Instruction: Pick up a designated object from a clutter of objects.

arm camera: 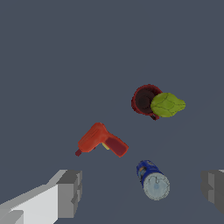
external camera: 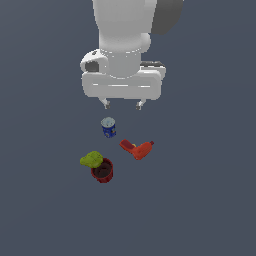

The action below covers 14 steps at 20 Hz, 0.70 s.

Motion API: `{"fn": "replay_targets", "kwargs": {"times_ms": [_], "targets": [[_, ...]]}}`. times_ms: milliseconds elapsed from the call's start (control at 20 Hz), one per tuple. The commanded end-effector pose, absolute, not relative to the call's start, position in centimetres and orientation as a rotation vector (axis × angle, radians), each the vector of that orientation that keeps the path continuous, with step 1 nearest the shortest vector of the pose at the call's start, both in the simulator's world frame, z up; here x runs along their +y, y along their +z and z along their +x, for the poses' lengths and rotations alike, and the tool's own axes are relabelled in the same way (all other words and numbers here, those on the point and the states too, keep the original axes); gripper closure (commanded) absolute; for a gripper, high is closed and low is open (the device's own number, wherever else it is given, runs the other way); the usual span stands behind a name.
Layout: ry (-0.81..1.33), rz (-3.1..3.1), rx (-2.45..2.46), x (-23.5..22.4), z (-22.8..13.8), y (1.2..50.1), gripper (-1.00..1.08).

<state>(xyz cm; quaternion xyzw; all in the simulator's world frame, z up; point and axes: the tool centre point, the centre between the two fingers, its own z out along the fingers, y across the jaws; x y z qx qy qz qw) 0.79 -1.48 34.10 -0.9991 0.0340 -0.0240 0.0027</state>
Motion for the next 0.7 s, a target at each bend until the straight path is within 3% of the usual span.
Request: {"fn": "replay_targets", "kwargs": {"times_ms": [0, 650], "targets": [[-0.075, -3.133, 0.107, -1.5, 0.8, 34.1, -0.92], [-0.087, -3.110, 0.127, -0.4, 0.6, 34.9, -0.92]]}}
